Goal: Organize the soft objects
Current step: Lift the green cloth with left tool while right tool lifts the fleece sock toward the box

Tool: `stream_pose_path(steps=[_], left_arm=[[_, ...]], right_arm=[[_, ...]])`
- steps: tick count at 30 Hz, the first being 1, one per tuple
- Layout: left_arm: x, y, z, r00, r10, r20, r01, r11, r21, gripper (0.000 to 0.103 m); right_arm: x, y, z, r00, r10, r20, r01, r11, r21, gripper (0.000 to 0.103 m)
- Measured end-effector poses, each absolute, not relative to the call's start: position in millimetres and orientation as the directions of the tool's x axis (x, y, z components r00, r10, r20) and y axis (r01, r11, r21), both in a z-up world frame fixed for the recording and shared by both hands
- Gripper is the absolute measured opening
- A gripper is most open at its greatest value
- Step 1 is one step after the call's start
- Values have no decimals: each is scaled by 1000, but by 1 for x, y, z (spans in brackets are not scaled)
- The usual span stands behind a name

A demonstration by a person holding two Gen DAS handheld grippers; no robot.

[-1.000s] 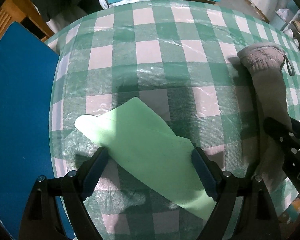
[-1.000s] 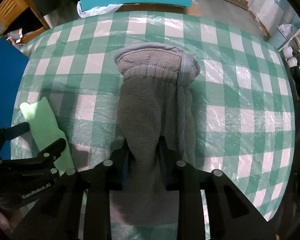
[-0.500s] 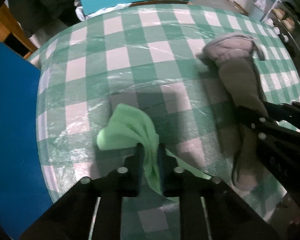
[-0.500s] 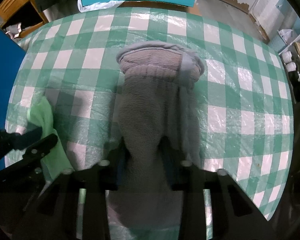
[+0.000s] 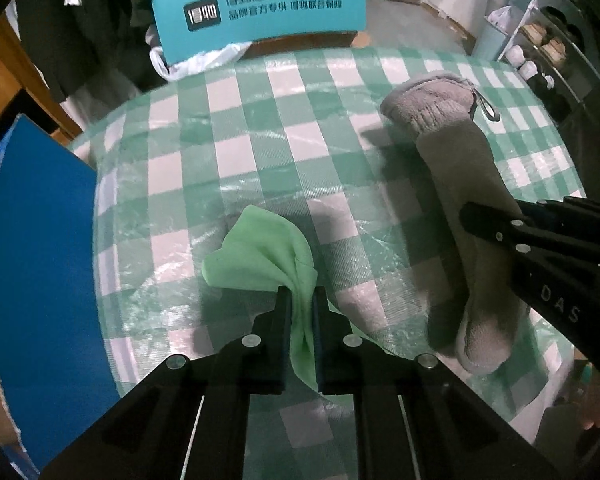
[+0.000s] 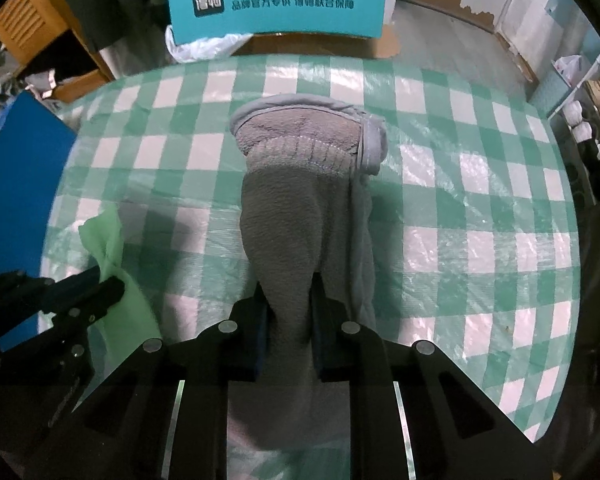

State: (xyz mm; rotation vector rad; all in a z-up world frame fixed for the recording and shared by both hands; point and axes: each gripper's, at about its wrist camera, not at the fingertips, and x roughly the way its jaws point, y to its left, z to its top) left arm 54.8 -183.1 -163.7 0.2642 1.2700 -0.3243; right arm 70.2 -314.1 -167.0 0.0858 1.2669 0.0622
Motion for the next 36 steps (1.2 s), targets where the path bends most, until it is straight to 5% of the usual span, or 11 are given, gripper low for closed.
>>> stream_pose_path(steps=[36], left_arm=[[37, -127, -65, 510, -36, -859, 328, 932, 156, 9]], right_arm=[[29, -270, -57, 446, 174, -878, -133, 983, 127, 15]])
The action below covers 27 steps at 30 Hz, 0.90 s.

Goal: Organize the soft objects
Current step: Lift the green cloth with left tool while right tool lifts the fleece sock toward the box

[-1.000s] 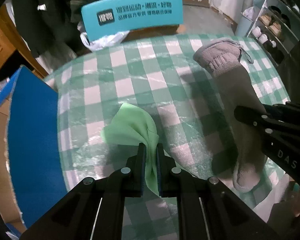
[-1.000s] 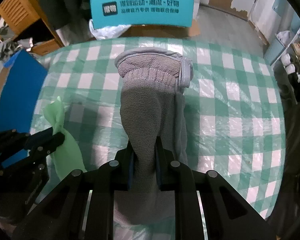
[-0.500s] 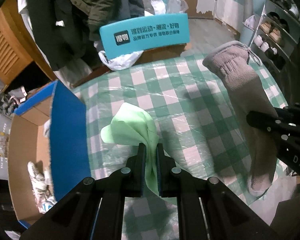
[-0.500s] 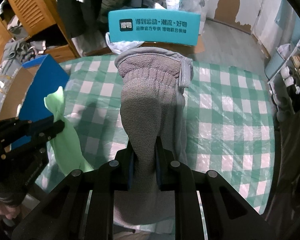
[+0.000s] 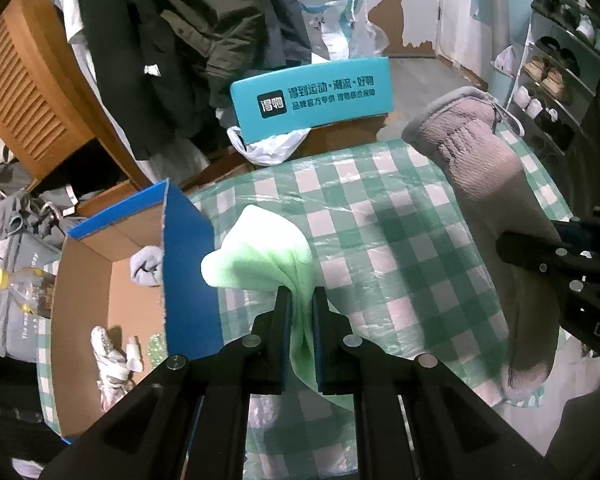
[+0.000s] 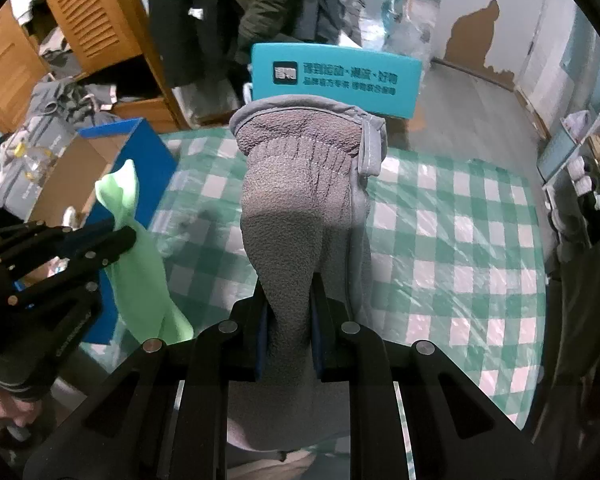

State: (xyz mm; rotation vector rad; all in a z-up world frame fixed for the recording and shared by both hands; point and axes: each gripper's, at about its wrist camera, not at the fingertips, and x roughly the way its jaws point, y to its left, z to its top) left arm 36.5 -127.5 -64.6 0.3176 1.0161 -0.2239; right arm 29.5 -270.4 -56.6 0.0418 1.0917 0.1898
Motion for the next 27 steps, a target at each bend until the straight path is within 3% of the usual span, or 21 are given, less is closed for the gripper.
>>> stream_pose_path(steps=[27], left_arm=[[25, -50, -28, 569, -11, -822, 225, 964, 142, 9]], right_arm=[[35, -191, -21, 456, 251, -854, -265, 954, 139, 15]])
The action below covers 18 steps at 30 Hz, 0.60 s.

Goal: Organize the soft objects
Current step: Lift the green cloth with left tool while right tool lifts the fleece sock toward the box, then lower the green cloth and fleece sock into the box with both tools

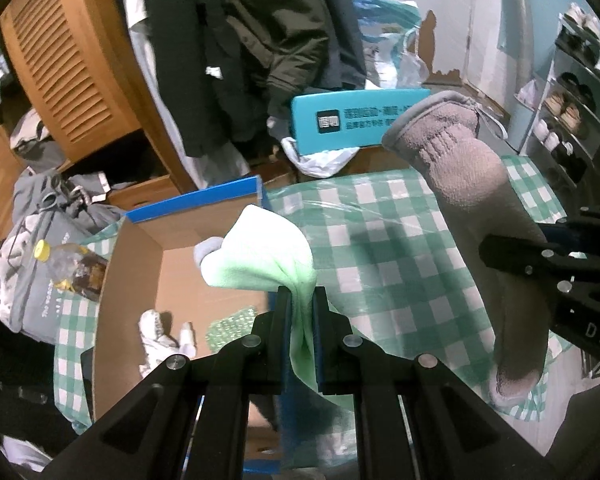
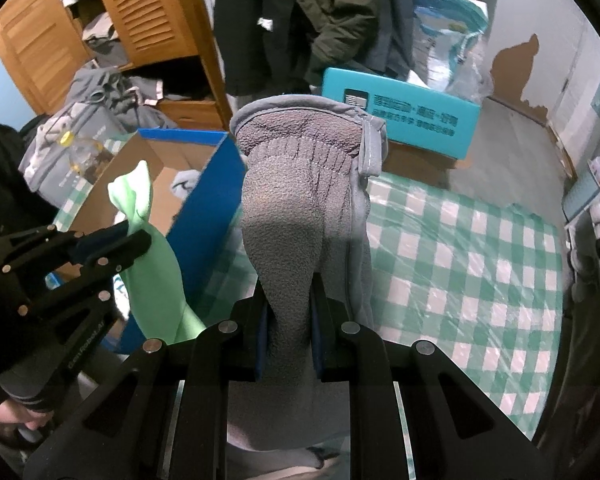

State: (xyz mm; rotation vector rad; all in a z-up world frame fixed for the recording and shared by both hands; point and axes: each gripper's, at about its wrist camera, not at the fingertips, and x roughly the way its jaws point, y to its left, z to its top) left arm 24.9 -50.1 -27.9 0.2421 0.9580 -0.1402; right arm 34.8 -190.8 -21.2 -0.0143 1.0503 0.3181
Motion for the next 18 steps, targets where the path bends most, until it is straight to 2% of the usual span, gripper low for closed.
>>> stream_pose_path(steps=[18], left_arm=[[29, 27, -20, 585, 41, -810, 104, 987, 125, 9]], right_arm=[[51, -120, -14, 421, 294, -858, -350, 925, 146, 15]])
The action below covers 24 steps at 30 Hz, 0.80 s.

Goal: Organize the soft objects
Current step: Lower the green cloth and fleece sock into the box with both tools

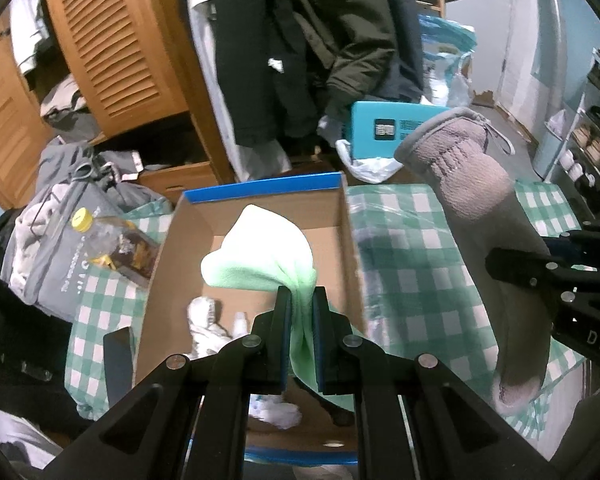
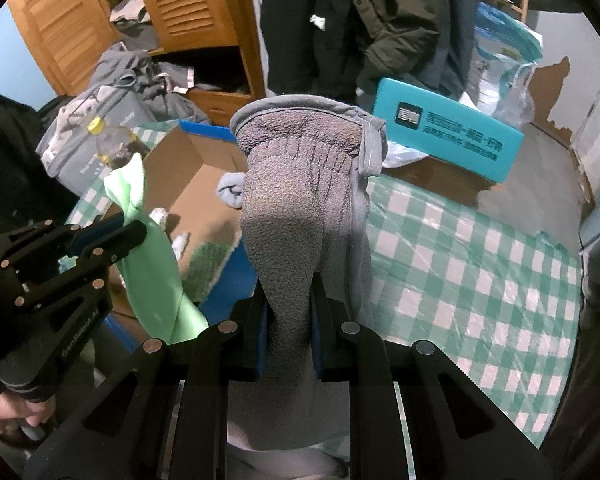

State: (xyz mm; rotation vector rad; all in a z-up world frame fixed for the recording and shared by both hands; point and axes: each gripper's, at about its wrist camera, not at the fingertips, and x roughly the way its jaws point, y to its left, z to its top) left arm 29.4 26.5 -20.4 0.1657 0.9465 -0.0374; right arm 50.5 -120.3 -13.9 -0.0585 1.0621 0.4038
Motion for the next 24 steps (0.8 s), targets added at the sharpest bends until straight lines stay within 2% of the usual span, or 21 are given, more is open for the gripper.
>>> stream_pose_path(steps=[24], left_arm=[[37, 118, -42, 545, 124, -829, -42, 992, 121, 10]], right_arm=[[81, -16, -32, 313, 336, -888, -442, 879, 177, 15]])
